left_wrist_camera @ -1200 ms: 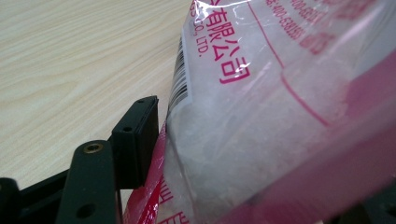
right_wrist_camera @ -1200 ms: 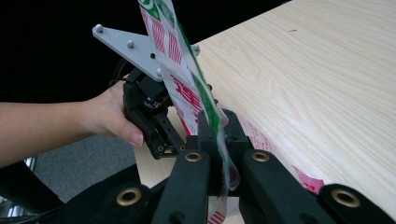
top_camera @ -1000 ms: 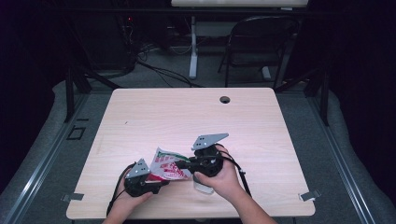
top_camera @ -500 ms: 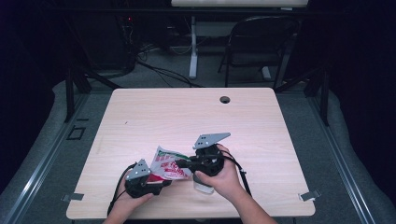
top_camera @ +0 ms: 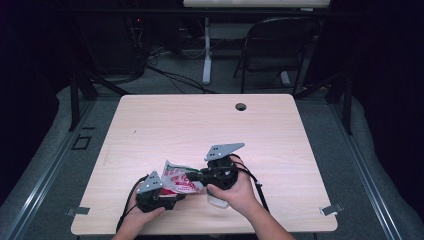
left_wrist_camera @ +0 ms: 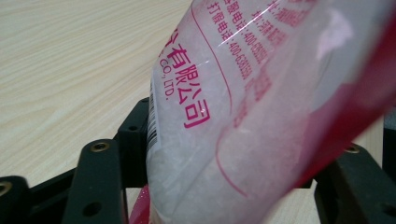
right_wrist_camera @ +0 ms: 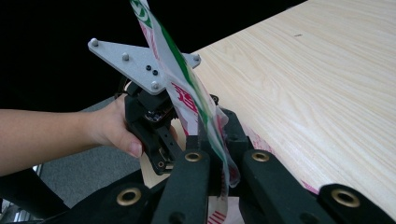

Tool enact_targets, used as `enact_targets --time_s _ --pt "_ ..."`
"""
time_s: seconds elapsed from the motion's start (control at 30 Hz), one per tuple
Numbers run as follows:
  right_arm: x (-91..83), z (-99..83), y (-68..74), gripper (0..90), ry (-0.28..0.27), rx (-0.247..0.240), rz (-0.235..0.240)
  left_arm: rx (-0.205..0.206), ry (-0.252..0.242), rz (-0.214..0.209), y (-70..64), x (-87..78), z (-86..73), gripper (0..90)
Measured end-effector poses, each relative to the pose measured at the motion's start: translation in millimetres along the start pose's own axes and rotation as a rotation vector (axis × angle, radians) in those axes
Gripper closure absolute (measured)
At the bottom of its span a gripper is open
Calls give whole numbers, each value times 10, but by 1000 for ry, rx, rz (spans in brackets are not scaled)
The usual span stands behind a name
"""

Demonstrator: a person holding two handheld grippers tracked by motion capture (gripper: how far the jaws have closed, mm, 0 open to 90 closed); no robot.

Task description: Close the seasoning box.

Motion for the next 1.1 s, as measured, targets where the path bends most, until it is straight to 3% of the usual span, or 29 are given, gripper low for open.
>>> enact_targets --time_s 0.33,0.73,0.87,1.1 --pt "-26 -12 -34 900 -17 13 3 -4 -4 12 -14 -21 13 537" --pt "-27 -30 -72 900 -13 14 -10 44 42 100 -55 -42 43 610" --pt "-16 -36 -88 900 -6 10 -35 50 56 138 -72 -30 32 615" --pt "103 -102 -143 900 48 0 -95 11 96 168 -56 70 -96 617"
Point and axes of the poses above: each handheld gripper's, and its own axes: x roughly forward along the jaws, z roughly out of its top, y roughly to its left, the point moved 2 cm from there along x, roughly forward along the jaws, and after that the axes turned 4 degrees about -z, right-handed, at the moved point
